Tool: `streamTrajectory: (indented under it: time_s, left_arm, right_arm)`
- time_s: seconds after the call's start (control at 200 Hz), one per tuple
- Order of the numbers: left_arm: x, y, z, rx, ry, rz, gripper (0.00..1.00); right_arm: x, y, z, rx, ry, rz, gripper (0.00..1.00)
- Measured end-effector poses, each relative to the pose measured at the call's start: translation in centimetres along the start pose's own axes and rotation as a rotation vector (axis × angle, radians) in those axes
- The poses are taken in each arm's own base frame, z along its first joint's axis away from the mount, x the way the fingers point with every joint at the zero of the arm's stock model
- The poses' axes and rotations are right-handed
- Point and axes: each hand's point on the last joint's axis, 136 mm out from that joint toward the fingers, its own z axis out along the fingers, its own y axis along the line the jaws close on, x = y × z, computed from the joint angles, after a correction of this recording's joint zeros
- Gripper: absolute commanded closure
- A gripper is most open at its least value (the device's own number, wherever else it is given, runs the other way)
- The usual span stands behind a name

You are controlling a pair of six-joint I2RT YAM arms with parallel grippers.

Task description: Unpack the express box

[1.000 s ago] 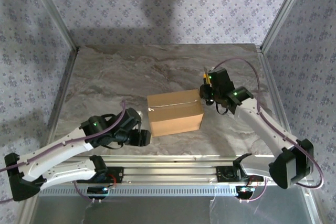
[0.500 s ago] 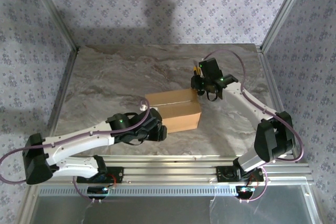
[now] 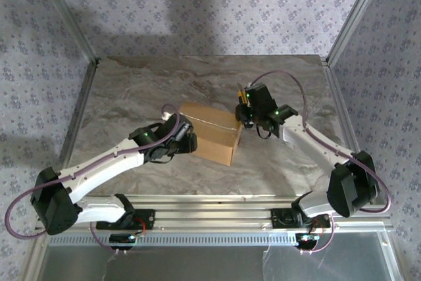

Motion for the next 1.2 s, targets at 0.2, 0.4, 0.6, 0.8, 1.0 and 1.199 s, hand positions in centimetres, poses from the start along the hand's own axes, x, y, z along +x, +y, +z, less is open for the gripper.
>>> streamTrajectory:
  time_s: [0.2, 0.4, 0.6, 0.8, 1.0, 1.199]
  left_arm:
    - [-2.4, 3.0, 0.5, -0.069, -0.037, -0.048, 0.33]
    - [-4.5, 4.9, 1.1, -0.111, -0.079, -0.088, 0.33]
    - [-4.6, 4.6, 1.1, -0.095, -0.075, -0.069, 0.33]
    - [-4.1, 4.2, 0.1, -0.051, -0.069, -0.072, 0.33]
    - [-2.3, 4.5, -1.0, 0.0, -0.046, -0.074, 0.33]
    - [1.1, 5.3, -0.9, -0.014, 0.045, -0.04, 0.33]
  right_arm:
    - [2.0, 2.0, -1.3, -0.008, -0.016, -0.017, 1.0]
    - [4.1, 4.2, -2.6, -0.043, 0.001, -0.047, 1.0]
    - [4.9, 3.7, -4.1, -0.041, 0.017, -0.054, 1.0]
    - [4.8, 2.8, -7.3, -0.041, -0.014, -0.059, 1.0]
    - [6.6, 2.2, -10.5, -0.042, -0.024, -0.071, 1.0]
    - [11.1, 1.5, -12.3, -0.014, 0.019, -0.125, 1.0]
